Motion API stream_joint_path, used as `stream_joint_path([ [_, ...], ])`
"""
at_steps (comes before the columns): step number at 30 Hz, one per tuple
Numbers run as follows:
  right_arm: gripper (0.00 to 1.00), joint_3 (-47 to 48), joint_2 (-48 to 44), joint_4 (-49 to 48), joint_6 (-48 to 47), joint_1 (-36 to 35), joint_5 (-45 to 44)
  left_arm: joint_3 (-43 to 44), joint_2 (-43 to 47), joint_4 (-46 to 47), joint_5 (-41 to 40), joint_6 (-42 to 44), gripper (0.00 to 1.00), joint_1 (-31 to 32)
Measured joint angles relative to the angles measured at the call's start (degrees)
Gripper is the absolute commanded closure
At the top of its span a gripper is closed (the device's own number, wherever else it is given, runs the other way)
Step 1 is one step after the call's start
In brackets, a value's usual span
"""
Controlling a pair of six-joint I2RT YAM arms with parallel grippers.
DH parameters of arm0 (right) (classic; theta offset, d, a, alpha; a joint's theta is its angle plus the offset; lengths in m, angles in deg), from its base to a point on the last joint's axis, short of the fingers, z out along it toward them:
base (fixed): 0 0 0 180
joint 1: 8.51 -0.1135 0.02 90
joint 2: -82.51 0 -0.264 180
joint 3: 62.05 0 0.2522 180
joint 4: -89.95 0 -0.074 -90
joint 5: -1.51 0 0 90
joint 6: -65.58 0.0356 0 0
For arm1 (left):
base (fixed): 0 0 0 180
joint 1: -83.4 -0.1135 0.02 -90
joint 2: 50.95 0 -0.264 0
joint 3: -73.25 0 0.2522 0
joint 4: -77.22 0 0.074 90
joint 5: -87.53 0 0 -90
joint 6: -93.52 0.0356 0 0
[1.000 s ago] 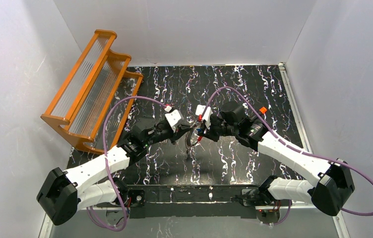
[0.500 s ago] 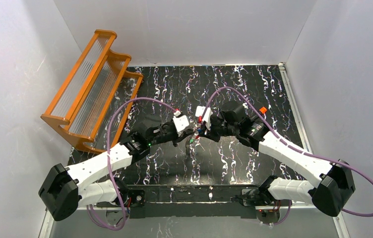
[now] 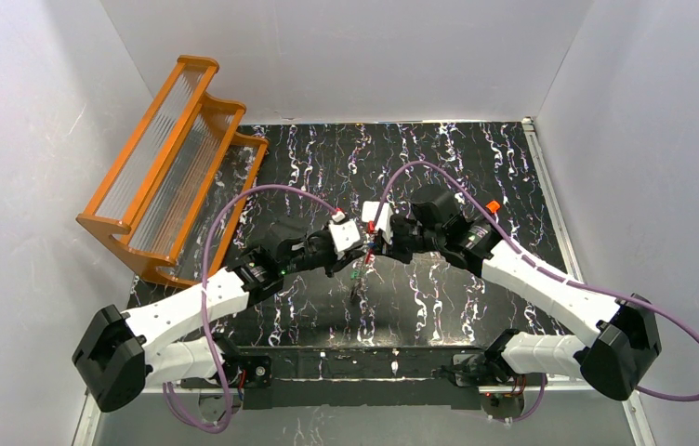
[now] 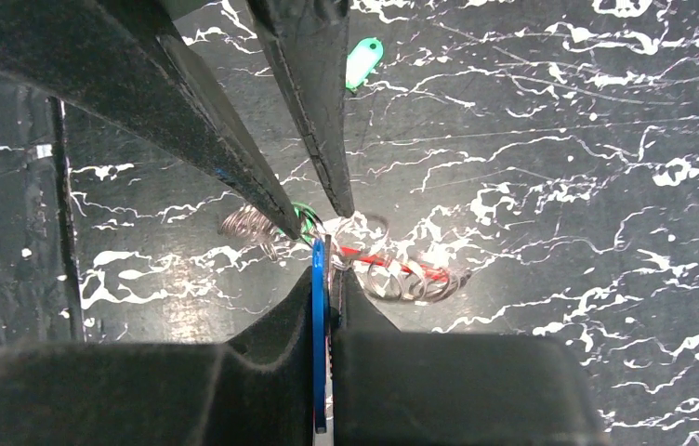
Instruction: Remove the keys from the keyring
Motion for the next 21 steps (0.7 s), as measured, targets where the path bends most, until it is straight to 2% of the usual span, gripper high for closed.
stream_joint_path([
  [4,0.99,1.2,0.0,1.0,-2.5,0.0,-0.3,-0.7,1.5,0.1,-2.2,-0.7,0.59,0.0],
  [9,0.99,1.5,0.0,2.4,-4.6,0.0,-0.6,-1.5,4.2,0.2,-4.0,-1.1,0.49,0.0],
  [21,0.99,2.8,1.3,5.3,-5.7,0.0,0.8,-1.8,3.7,5.4,-0.3,-4.7,0.46,0.0],
])
